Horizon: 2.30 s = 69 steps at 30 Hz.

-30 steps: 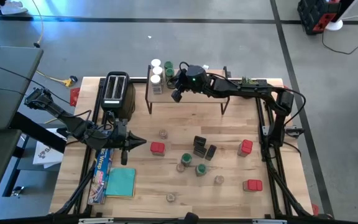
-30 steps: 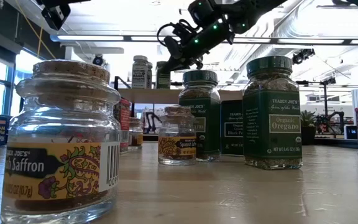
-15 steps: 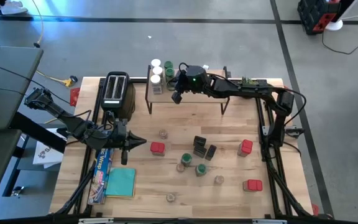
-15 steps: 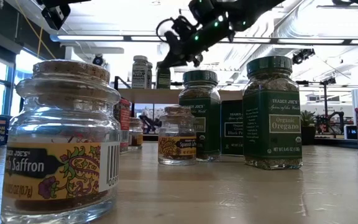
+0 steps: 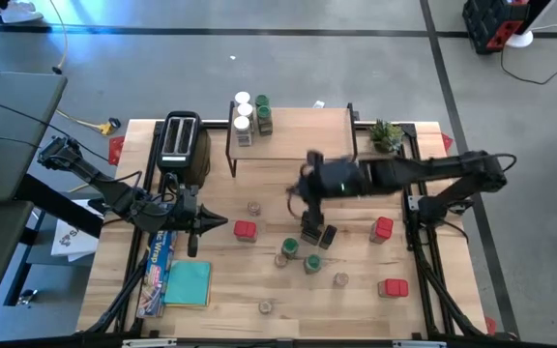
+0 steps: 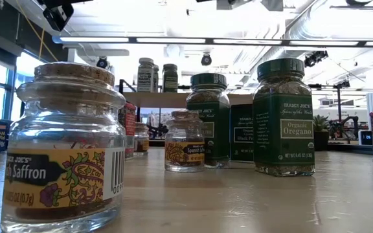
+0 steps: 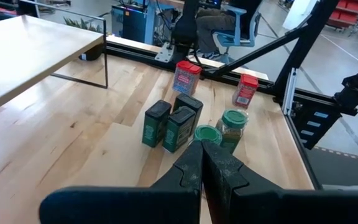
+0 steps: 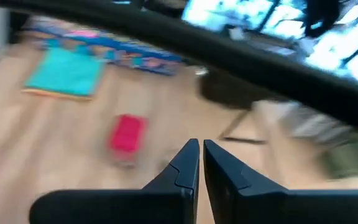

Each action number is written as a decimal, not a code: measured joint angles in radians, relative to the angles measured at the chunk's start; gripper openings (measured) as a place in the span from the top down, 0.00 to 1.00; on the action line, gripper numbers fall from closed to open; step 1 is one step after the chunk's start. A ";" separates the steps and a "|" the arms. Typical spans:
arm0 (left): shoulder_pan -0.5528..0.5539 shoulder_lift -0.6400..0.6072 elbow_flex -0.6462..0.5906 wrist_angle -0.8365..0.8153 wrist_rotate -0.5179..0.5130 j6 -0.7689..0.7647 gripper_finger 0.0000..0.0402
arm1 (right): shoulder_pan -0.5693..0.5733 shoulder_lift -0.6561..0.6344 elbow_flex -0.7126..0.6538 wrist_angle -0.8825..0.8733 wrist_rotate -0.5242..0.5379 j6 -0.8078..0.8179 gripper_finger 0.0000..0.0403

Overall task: Shelf spices
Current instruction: Put the left green seasoning bottle on the shelf aligned with the other green seasoning bottle

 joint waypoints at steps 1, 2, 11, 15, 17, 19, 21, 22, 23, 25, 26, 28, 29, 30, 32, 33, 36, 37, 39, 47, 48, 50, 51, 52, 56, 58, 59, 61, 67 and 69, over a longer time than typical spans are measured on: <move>0.000 0.000 0.000 -0.001 0.000 0.000 1.00 | 0.033 0.000 -0.022 0.006 0.002 0.044 0.96; 0.000 0.000 0.000 0.001 0.000 0.000 1.00 | 0.061 0.002 -0.043 0.009 0.003 0.092 0.96; 0.000 0.000 0.000 -0.002 -0.007 0.002 1.00 | 0.252 0.150 -0.161 0.117 -0.006 0.331 0.69; 0.000 0.000 0.000 -0.003 -0.010 0.002 1.00 | 0.291 0.240 -0.144 0.120 0.026 0.370 0.47; 0.000 0.000 0.000 -0.003 -0.010 0.002 1.00 | 0.298 0.273 -0.132 0.116 0.022 0.409 0.37; 0.000 0.000 0.000 -0.003 -0.011 0.002 1.00 | 0.301 0.298 -0.116 0.117 0.048 0.443 0.30; 0.000 0.000 0.000 -0.003 -0.012 0.002 1.00 | 0.311 0.308 -0.099 0.090 0.152 0.506 0.28; 0.000 0.000 0.000 -0.003 -0.012 0.002 1.00 | 0.317 0.309 -0.092 0.081 0.213 0.539 0.27; 0.000 0.000 0.000 -0.003 -0.012 0.002 1.00 | 0.324 0.309 -0.083 0.078 0.275 0.574 0.27; 0.000 0.000 0.000 -0.003 -0.009 0.002 1.00 | 0.335 0.309 -0.069 0.067 0.371 0.651 0.27; 0.000 0.000 0.000 -0.004 -0.009 0.002 1.00 | 0.337 0.308 -0.067 0.056 0.391 0.683 0.27; 0.000 0.000 0.000 -0.004 -0.009 0.002 1.00 | 0.337 0.310 -0.067 0.030 0.384 0.757 0.27; 0.000 0.000 0.000 -0.004 -0.008 0.002 1.00 | 0.337 0.318 -0.067 0.021 0.382 0.793 0.27; 0.000 0.000 0.000 -0.004 -0.008 0.002 1.00 | 0.338 0.325 -0.067 0.009 0.381 0.818 0.27; 0.000 0.001 0.000 -0.005 -0.008 0.002 1.00 | 0.338 0.348 -0.067 -0.008 0.378 0.838 0.27; 0.000 0.001 0.000 -0.004 -0.008 0.002 1.00 | 0.337 0.362 -0.067 -0.004 0.372 0.837 0.27; 0.000 0.001 0.000 -0.004 -0.008 0.001 1.00 | 0.336 0.394 -0.067 0.009 0.342 0.838 0.27; 0.000 0.001 0.000 -0.005 -0.007 0.001 1.00 | 0.336 0.401 -0.067 0.007 0.339 0.845 0.27; 0.000 0.001 0.000 -0.004 -0.007 0.001 1.00 | 0.335 0.416 -0.067 -0.002 0.340 0.864 0.27; 0.000 0.001 0.000 -0.004 -0.007 0.001 1.00 | 0.328 0.418 -0.067 -0.001 0.365 0.905 0.43; 0.000 0.001 0.000 -0.004 -0.007 0.001 1.00 | 0.327 0.418 -0.066 -0.004 0.365 0.899 0.47; 0.000 0.001 0.000 -0.004 -0.007 0.000 1.00 | 0.322 0.418 -0.053 -0.007 0.353 0.869 0.53; 0.000 0.001 0.000 -0.004 -0.007 0.000 1.00 | 0.319 0.418 -0.040 -0.009 0.347 0.842 0.53; 0.000 0.001 0.000 -0.004 -0.007 0.000 1.00 | 0.314 0.417 -0.022 -0.011 0.342 0.800 0.53; 0.000 0.001 0.000 -0.003 -0.007 0.000 1.00 | 0.259 0.411 0.107 -0.068 0.339 0.578 0.53; 0.000 0.001 0.000 -0.003 -0.007 0.000 1.00 | 0.213 0.409 0.198 -0.123 0.335 0.426 0.53; 0.000 0.001 0.000 -0.002 -0.007 0.000 1.00 | 0.188 0.409 0.247 -0.151 0.328 0.357 0.53; 0.000 0.001 0.000 -0.003 -0.007 0.000 1.00 | 0.130 0.408 0.349 -0.219 0.295 0.214 0.53; 0.000 0.001 0.000 0.000 -0.007 0.000 1.00 | -0.123 0.405 0.558 -0.327 -0.005 -0.063 0.53; 0.000 0.001 0.000 0.002 -0.007 0.000 1.00 | -0.206 0.405 0.574 -0.327 -0.080 -0.092 0.53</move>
